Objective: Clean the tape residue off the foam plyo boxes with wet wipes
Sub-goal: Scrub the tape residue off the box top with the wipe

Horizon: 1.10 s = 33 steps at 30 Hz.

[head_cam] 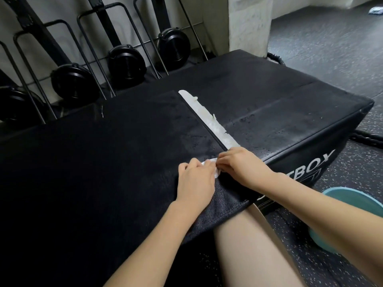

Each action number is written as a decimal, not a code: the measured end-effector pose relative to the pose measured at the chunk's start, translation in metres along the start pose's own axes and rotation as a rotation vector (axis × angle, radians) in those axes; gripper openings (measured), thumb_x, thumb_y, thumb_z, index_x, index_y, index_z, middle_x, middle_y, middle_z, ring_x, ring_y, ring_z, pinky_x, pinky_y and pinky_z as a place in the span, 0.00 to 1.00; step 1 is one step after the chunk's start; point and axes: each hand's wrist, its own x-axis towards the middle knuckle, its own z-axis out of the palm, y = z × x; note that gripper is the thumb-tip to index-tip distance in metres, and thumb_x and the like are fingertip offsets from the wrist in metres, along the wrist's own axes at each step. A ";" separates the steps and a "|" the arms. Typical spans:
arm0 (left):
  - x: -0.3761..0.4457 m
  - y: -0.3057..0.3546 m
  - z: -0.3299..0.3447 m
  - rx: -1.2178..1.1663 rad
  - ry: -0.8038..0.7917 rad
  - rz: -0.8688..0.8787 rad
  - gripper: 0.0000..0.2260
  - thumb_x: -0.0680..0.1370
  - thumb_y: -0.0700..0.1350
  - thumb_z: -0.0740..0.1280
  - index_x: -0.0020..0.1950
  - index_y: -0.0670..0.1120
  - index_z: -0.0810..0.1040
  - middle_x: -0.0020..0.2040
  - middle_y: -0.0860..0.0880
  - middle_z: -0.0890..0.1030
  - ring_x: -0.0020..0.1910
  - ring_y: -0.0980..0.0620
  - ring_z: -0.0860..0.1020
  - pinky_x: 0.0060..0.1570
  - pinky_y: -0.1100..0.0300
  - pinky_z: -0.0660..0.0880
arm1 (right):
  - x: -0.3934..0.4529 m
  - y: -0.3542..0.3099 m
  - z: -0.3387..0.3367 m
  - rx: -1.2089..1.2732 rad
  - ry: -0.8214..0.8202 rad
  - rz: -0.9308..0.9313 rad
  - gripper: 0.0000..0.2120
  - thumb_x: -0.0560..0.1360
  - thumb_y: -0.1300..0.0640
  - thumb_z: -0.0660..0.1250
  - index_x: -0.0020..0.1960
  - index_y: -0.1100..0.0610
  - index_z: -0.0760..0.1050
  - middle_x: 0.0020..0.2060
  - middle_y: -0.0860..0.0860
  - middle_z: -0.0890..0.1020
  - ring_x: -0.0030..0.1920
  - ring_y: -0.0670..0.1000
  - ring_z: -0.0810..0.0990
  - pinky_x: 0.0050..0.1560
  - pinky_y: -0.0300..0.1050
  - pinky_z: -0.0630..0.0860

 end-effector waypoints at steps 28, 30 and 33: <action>-0.009 0.040 -0.001 0.031 -0.019 0.100 0.09 0.71 0.40 0.60 0.40 0.50 0.79 0.35 0.52 0.77 0.33 0.48 0.70 0.35 0.55 0.64 | -0.044 0.001 -0.016 0.000 -0.028 0.001 0.09 0.78 0.56 0.66 0.40 0.48 0.76 0.38 0.43 0.78 0.39 0.51 0.74 0.43 0.51 0.73; -0.038 0.045 -0.003 0.012 -0.050 0.162 0.10 0.72 0.41 0.59 0.45 0.50 0.79 0.39 0.54 0.78 0.35 0.49 0.70 0.38 0.54 0.66 | -0.073 -0.014 -0.023 0.069 -0.060 -0.017 0.09 0.80 0.55 0.66 0.41 0.48 0.77 0.39 0.42 0.77 0.39 0.48 0.72 0.44 0.47 0.71; -0.066 0.043 -0.003 -0.018 -0.062 0.193 0.15 0.73 0.40 0.60 0.56 0.49 0.80 0.46 0.57 0.78 0.38 0.51 0.71 0.43 0.55 0.67 | -0.091 -0.026 -0.021 0.103 -0.037 -0.061 0.06 0.79 0.56 0.68 0.43 0.51 0.80 0.41 0.42 0.79 0.39 0.48 0.73 0.44 0.43 0.71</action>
